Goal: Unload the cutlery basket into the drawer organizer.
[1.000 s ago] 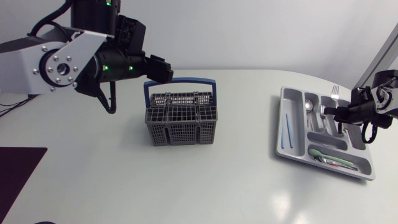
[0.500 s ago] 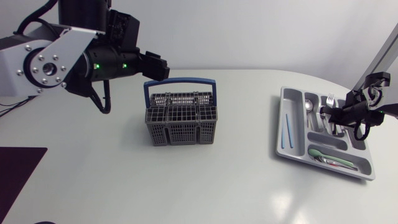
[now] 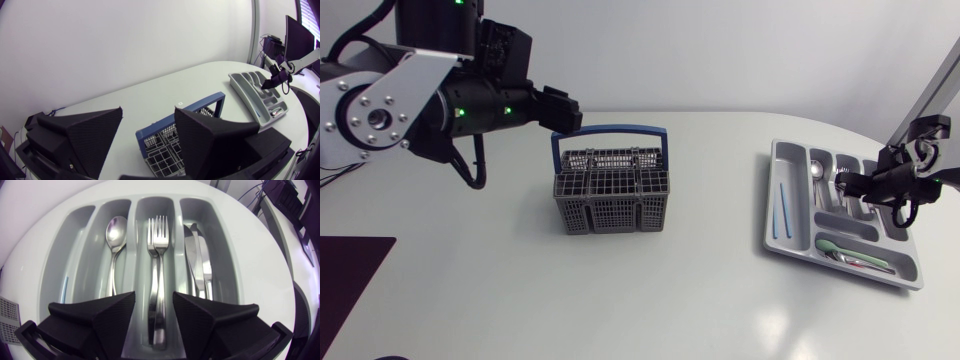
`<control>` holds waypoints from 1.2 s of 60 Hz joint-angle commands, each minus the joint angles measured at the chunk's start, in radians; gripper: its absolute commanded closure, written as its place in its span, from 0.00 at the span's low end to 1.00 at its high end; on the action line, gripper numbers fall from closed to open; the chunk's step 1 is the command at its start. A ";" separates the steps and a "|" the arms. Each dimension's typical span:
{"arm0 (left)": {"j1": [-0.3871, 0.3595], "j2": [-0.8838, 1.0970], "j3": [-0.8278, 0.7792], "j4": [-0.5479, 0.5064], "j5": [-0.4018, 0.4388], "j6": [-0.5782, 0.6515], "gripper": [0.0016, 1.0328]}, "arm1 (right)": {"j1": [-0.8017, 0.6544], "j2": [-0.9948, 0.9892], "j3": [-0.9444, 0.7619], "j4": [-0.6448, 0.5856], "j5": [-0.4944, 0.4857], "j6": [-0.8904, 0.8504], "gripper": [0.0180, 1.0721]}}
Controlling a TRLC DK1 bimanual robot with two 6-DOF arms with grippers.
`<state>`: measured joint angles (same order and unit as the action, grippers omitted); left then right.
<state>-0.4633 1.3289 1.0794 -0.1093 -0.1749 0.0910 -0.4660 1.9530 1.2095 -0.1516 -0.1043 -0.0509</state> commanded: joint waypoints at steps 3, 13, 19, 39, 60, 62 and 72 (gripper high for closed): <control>0.009 -0.045 -0.039 -0.020 -0.009 0.021 0.09 | 0.021 -0.178 -0.103 0.047 0.003 -0.017 0.28; 0.041 -0.076 -0.079 -0.032 -0.009 0.023 0.09 | 0.104 -0.394 -0.248 0.076 -0.025 -0.027 0.28; 0.078 -0.088 -0.116 -0.030 -0.006 0.030 0.09 | 0.204 -0.506 -0.307 0.070 -0.028 -0.018 0.28; 0.265 -0.099 -0.253 -0.021 0.146 0.044 0.08 | 0.572 -0.606 -0.297 -0.002 -0.008 0.075 0.28; 0.324 -0.011 -0.308 -0.079 0.241 0.047 0.08 | 0.727 -0.405 -0.222 0.015 0.020 0.123 0.28; 0.324 0.001 -0.308 -0.079 0.241 0.047 0.08 | 0.733 -0.390 -0.215 0.015 0.020 0.126 0.28; 0.324 0.093 -0.273 -0.081 0.259 0.059 0.08 | 0.785 -0.327 -0.177 0.007 0.018 0.137 0.28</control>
<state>-0.1459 1.3689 0.7975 -0.1829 0.0692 0.1322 0.2913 1.5913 0.9951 -0.1352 -0.0845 0.0601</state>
